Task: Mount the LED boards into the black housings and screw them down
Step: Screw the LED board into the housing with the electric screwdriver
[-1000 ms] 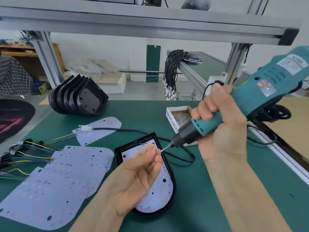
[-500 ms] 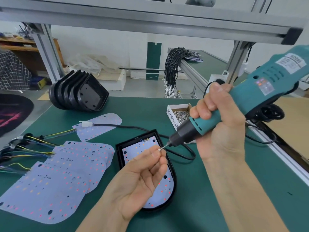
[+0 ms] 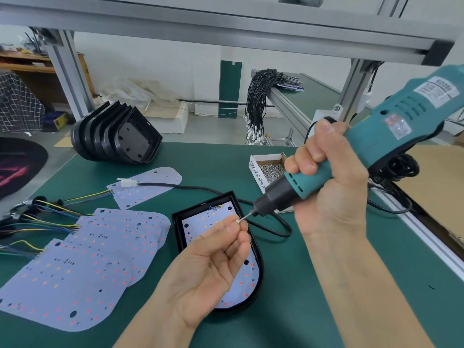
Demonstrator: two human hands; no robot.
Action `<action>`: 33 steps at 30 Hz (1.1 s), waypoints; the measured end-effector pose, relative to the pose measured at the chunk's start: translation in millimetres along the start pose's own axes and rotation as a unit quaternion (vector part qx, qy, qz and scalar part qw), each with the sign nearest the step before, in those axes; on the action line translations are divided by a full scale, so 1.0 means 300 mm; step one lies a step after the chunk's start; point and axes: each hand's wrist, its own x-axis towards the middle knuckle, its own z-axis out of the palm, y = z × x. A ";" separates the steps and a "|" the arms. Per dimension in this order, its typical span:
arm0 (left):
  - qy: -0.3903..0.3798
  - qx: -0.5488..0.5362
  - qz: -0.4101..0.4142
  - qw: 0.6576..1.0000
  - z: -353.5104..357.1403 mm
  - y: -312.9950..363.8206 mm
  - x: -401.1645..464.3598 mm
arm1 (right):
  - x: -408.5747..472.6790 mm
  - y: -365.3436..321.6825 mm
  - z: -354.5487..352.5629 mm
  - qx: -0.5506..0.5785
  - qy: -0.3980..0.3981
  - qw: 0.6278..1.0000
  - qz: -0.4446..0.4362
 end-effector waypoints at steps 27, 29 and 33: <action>0.050 0.059 0.176 0.981 0.006 -0.039 0.043 | -0.027 0.060 -0.035 0.011 0.100 0.994 -0.045; 0.049 0.049 0.186 0.980 0.007 -0.044 0.049 | -0.027 0.060 -0.028 0.003 0.094 0.994 -0.058; 0.060 0.068 0.229 0.969 0.014 -0.056 0.056 | -0.028 0.062 -0.020 -0.009 0.083 0.994 -0.077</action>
